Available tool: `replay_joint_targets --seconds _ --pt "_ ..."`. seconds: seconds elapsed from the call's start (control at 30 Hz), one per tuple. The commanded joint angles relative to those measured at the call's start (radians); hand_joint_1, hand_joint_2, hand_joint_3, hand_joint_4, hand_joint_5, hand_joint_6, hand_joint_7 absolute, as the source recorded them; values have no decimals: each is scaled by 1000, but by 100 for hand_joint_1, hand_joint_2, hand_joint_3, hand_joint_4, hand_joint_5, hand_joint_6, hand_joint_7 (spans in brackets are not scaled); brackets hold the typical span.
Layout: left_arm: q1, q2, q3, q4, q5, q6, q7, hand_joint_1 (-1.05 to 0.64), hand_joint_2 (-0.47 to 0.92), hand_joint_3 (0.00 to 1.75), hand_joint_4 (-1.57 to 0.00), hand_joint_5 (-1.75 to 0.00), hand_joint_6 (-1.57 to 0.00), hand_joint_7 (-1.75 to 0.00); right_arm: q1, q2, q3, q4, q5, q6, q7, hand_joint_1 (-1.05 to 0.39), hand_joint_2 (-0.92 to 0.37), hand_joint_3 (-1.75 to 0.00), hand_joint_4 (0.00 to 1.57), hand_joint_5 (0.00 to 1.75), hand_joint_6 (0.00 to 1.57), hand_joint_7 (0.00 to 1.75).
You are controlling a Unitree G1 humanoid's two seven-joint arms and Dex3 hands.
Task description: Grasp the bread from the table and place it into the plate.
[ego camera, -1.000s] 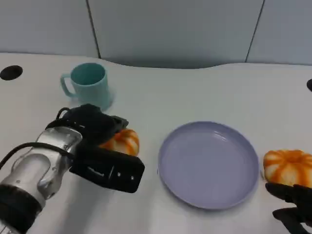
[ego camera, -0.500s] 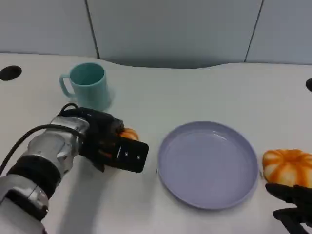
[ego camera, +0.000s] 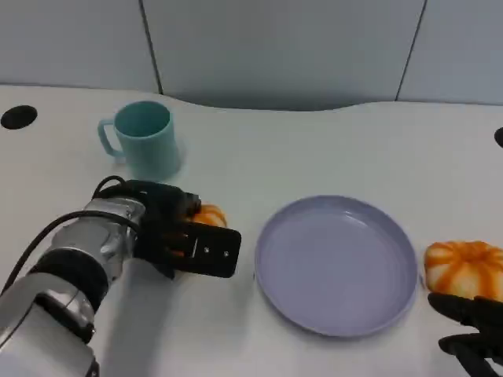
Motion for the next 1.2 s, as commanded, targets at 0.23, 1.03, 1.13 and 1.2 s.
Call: replay_joint_targets --seconds 0.23,1.03,1.13,1.2 --pt "6 -20 -3 53 -17 24 89 -30 84 1 -23 -146 -33 -122 13 0 -15 -15 11 -17 -7 -42 -92 -42 46 70 68 1" --pt "47 -54 79 106 -133 -26 272 -18 92 11 -66 -175 -52 -175 19 12 -15 -22 9 -20 -20 -39 -92 -43 47 70 68 0" --pt "46 -42 113 96 -166 -56 276 -14 89 10 -70 -175 -57 -175 18 15 -12 -18 7 -26 -23 -39 -92 -43 47 70 69 0" --pt "41 -29 142 81 -196 -83 271 -11 87 9 -73 -175 -59 -175 17 16 -9 -18 4 -23 -24 -40 -92 -42 47 71 69 1"
